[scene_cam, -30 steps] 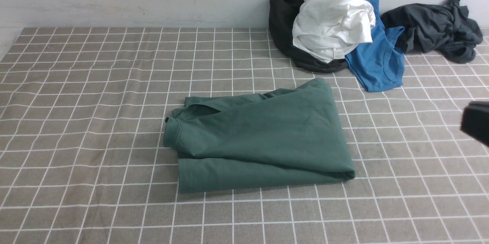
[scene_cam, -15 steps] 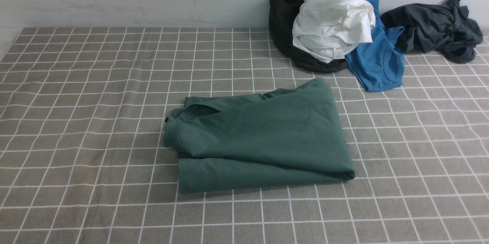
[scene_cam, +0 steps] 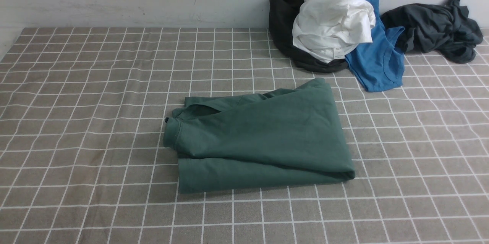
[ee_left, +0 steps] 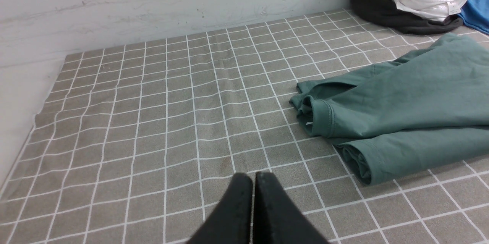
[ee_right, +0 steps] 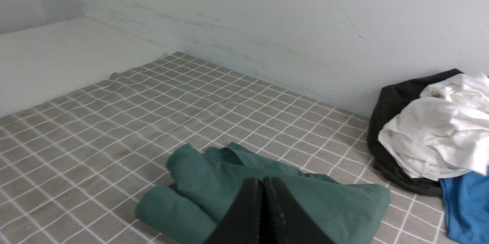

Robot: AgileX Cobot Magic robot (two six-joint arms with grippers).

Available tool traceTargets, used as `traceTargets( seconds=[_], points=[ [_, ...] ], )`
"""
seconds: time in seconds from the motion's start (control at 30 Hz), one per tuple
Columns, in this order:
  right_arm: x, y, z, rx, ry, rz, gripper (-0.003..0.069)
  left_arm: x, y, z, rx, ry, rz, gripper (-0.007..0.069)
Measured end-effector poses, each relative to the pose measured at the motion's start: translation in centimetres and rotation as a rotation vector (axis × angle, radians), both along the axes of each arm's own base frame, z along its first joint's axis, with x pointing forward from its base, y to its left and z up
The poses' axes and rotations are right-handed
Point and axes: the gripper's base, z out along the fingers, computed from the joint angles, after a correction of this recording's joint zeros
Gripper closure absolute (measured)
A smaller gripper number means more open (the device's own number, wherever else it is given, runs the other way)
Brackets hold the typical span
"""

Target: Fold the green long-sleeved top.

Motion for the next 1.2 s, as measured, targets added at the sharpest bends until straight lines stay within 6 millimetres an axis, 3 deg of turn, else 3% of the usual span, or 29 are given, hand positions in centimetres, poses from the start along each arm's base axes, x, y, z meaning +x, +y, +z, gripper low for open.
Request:
traceTargets(
  seconds=[0.03, 0.07, 0.3, 0.5, 0.73, 1.2],
  points=[
    [0.2, -0.3, -1.3, 0.015, -0.005, -0.045, 0.0673, 0.0, 0.0, 0.0, 0.000, 0.000, 0.000, 0.0631],
    [0.1, -0.4, -1.3, 0.021, -0.006, -0.051, 0.0673, 0.0, 0.0, 0.0, 0.000, 0.000, 0.000, 0.0631],
    [-0.5, -3.3, -10.2, 0.172, 0.049, -0.386, 0.0673, 0.0, 0.0, 0.0, 0.000, 0.000, 0.000, 0.0631],
    [-1.5, -4.7, -15.5, 0.218, 0.056, -0.594, 0.0673, 0.0, 0.0, 0.0, 0.000, 0.000, 0.000, 0.0631],
    [-1.7, -5.1, -16.8, 0.231, 0.150, -0.665, 0.0673, 0.0, 0.0, 0.0, 0.000, 0.001, 0.000, 0.0631],
    [-1.7, -5.1, -16.8, 0.207, 0.145, -0.663, 0.0673, 0.0, 0.0, 0.0, 0.000, 0.001, 0.000, 0.0631]
  ],
)
